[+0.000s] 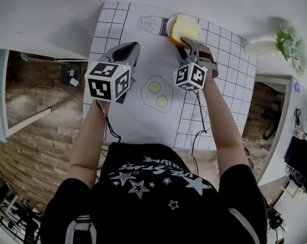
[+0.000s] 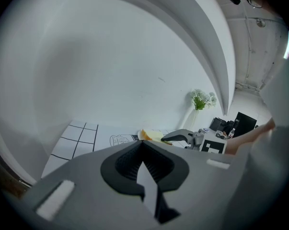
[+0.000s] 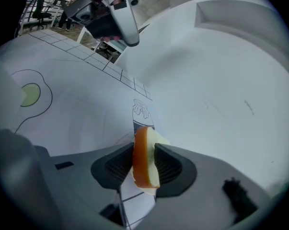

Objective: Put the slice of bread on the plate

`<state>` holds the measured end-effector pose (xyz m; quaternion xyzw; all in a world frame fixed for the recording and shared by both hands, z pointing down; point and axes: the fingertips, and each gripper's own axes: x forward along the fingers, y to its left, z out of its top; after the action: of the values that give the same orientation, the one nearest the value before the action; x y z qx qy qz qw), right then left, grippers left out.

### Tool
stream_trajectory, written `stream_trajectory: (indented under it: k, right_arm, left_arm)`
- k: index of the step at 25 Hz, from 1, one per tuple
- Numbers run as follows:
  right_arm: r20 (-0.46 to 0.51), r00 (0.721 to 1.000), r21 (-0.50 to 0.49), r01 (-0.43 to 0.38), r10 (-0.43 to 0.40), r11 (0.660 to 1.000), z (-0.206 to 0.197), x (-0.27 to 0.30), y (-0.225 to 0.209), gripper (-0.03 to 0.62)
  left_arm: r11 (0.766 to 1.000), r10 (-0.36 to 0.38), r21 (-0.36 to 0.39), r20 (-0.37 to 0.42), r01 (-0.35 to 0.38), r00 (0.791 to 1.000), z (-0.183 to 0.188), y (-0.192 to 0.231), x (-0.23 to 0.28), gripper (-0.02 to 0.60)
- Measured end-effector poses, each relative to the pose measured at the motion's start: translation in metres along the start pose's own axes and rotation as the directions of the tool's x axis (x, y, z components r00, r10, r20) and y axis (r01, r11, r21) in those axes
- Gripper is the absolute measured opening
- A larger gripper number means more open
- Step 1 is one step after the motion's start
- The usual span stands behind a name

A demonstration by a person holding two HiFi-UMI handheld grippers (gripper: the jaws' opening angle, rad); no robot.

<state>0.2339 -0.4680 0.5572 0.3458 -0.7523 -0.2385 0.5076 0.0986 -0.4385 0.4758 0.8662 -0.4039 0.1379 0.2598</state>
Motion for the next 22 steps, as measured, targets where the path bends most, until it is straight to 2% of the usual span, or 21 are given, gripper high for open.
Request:
stream_trajectory:
  k: [8, 12, 18, 22]
  right_arm:
    - [-0.022, 0.995, 0.077, -0.094, 0.096, 0.993, -0.002, 0.002, 0.015, 0.149]
    - [-0.015, 0.991, 0.154, -0.126, 0.13, 0.98, -0.001, 0.001, 0.016, 0.151]
    - [-0.006, 0.996, 0.21, -0.087, 0.09, 0.974, 0.003, -0.02, 0.007, 0.16]
    - [0.036, 0.999, 0.225, -0.019, 0.011, 0.974, 0.017, -0.056, 0.001, 0.158]
  left_arm:
    - [1.0, 0.004, 0.003, 0.007, -0.004, 1.0, 0.0, -0.001, -0.009, 0.009]
    - [1.0, 0.02, -0.008, 0.014, -0.02, 1.0, 0.001, 0.005, -0.015, 0.009]
    - [1.0, 0.027, -0.012, 0.02, -0.027, 0.999, 0.0, 0.001, -0.029, 0.008]
    - [1.0, 0.024, 0.018, 0.026, -0.024, 0.999, 0.002, -0.011, -0.043, 0.009]
